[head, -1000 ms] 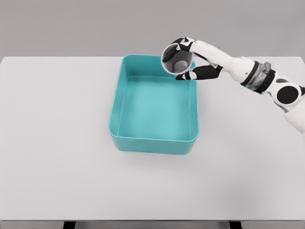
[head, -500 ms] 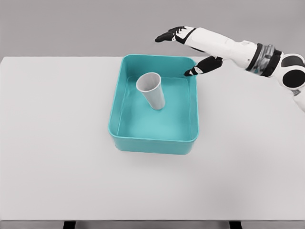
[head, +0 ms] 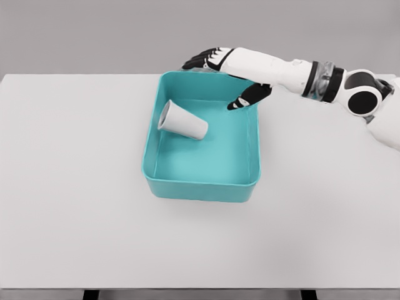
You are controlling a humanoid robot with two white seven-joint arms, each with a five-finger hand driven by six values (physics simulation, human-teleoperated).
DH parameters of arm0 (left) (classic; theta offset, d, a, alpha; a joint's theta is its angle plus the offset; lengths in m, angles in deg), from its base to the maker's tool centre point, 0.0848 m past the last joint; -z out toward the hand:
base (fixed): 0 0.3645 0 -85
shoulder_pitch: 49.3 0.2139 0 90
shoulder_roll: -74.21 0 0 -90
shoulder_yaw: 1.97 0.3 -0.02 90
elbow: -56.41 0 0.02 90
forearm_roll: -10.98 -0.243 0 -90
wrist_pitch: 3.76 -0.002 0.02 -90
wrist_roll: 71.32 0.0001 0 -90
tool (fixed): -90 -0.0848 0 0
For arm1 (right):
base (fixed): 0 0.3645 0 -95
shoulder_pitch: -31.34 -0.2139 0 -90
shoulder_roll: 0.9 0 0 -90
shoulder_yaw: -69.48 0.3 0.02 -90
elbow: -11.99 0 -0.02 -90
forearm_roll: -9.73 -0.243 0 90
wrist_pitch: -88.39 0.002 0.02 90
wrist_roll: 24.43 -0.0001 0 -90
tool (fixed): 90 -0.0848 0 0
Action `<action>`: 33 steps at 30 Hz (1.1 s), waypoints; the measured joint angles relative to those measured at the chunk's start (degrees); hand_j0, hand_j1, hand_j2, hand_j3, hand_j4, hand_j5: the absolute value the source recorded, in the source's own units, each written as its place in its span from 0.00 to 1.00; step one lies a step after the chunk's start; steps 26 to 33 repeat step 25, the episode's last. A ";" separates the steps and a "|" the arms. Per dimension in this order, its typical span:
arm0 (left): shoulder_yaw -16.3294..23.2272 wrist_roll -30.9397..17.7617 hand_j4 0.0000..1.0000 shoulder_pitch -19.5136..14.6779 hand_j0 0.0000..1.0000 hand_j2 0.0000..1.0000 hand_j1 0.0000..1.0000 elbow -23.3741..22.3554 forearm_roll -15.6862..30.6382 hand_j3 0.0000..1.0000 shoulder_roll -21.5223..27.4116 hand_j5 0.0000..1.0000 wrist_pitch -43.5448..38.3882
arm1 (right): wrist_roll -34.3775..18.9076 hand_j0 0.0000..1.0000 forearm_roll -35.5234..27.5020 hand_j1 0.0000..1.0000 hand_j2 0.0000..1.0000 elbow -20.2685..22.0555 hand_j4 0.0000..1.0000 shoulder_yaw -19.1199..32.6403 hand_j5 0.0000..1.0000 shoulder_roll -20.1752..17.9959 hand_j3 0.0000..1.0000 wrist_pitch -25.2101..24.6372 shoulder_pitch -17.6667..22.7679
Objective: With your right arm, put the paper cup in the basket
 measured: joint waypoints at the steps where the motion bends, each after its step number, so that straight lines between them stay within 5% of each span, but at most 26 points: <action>1: 0.00 0.00 1.00 -0.17 1.00 1.00 1.00 0.00 0.00 1.00 0.00 1.00 0.00 | 0.04 1.00 0.01 1.00 1.00 0.01 1.00 0.02 1.00 -1.51 1.00 0.00 0.00; 7: 0.00 0.00 1.00 -0.17 1.00 1.00 1.00 0.01 0.00 1.00 0.00 1.00 0.00 | -0.01 1.00 0.51 1.00 1.00 1.87 1.00 0.19 1.00 -13.19 1.00 0.00 1.06; 10: -0.01 0.00 1.00 -0.18 1.00 1.00 1.00 0.02 0.00 1.00 0.00 1.00 -0.01 | -0.43 1.00 9.10 1.00 1.00 5.20 1.00 1.69 1.00 -19.14 1.00 0.03 7.81; 12: -0.01 0.00 1.00 -0.17 1.00 1.00 1.00 0.02 0.00 1.00 0.00 1.00 0.00 | -0.55 1.00 16.09 1.00 1.00 6.47 1.00 2.78 1.00 -21.05 1.00 0.03 8.35; 18: -0.01 0.00 1.00 -0.17 1.00 1.00 1.00 0.01 0.00 1.00 0.00 1.00 0.00 | -0.64 1.00 23.08 1.00 1.00 8.83 1.00 6.01 1.00 -22.84 1.00 0.01 8.26; 33: -0.05 0.00 1.00 1.58 1.00 1.00 1.00 -0.06 -0.10 1.00 0.00 1.00 -0.02 | -0.66 1.00 23.97 1.00 1.00 9.59 1.00 7.20 1.00 -23.29 1.00 0.01 10.02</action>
